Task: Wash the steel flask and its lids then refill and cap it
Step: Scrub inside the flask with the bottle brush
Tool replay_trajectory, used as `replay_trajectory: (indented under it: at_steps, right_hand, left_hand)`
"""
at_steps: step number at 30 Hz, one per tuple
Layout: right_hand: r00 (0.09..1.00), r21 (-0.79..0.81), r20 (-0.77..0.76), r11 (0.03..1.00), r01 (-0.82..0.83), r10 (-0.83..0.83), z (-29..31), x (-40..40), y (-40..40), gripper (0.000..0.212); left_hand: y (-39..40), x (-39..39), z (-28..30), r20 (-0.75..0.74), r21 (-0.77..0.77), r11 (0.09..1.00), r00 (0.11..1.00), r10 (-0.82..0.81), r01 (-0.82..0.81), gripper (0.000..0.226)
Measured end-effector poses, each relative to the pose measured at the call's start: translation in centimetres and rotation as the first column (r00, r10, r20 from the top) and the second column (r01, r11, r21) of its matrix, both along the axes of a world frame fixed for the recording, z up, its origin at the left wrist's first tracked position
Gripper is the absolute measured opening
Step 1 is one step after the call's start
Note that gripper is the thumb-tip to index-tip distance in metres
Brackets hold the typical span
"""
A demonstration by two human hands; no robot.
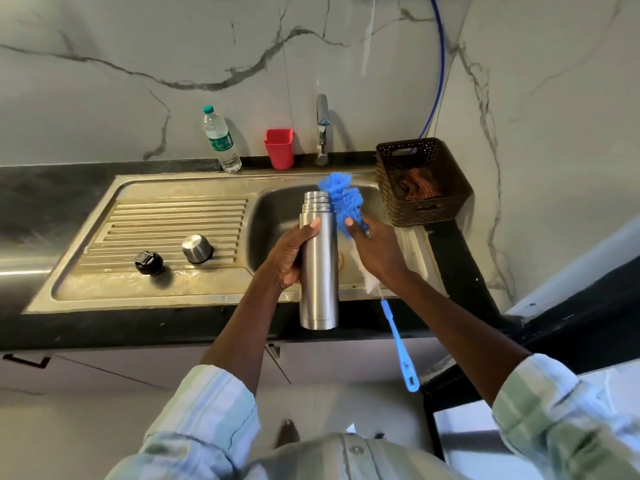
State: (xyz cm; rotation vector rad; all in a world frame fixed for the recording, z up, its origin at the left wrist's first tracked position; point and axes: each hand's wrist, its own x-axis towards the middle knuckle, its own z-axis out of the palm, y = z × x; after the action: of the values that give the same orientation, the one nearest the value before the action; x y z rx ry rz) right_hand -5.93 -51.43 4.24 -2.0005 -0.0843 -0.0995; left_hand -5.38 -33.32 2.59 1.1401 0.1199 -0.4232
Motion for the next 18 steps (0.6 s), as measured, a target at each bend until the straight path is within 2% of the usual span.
replay_trajectory:
  at_steps: [4,6,8,10,13,15,16,18]
  right_hand:
    - [0.984,-0.096,0.167,0.994,-0.049,0.064,-0.8,-1.1,0.1,0.039]
    - [0.993,-0.064,0.111,0.997,-0.034,0.041,-0.9,-0.7,-0.1,0.038]
    - [0.999,0.009,0.033,1.0,0.006,-0.007,-1.0,-0.4,-0.1,0.035]
    - [0.997,0.018,0.071,1.0,0.003,-0.005,-1.2,-1.0,0.4,0.036]
    - [0.992,-0.015,0.12,1.0,-0.025,0.027,-1.4,-1.4,1.0,0.041]
    - [0.998,0.064,0.058,0.998,-0.001,-0.003,-1.0,-0.9,0.7,0.035]
    - [0.999,0.098,0.04,0.995,0.016,-0.02,-0.7,-0.7,0.5,0.032]
    - [0.996,0.13,0.087,0.991,0.014,-0.025,-0.4,-1.1,0.6,0.028]
  left_hand:
    - [0.2,0.5,-0.1,0.074,-0.016,1.0,0.997,0.019,-0.018,0.089]
    - [0.2,0.4,0.0,0.043,-0.055,0.998,0.999,0.02,-0.017,0.082]
    - [-0.2,0.2,0.1,-0.013,-0.103,0.994,1.0,0.021,-0.022,0.065]
    - [-0.5,0.0,0.3,-0.022,-0.086,0.995,0.999,0.043,-0.045,0.056]
    - [-0.6,-0.1,0.4,0.016,0.001,1.0,1.0,-0.006,0.006,0.075]
    - [-0.5,-0.2,0.5,0.024,0.008,0.998,0.998,-0.057,0.057,0.096]
    - [-0.5,-0.1,0.6,0.028,0.001,0.998,0.998,-0.061,0.061,0.098]
    - [-0.5,0.1,0.8,0.036,-0.003,1.0,0.999,-0.015,0.015,0.083]
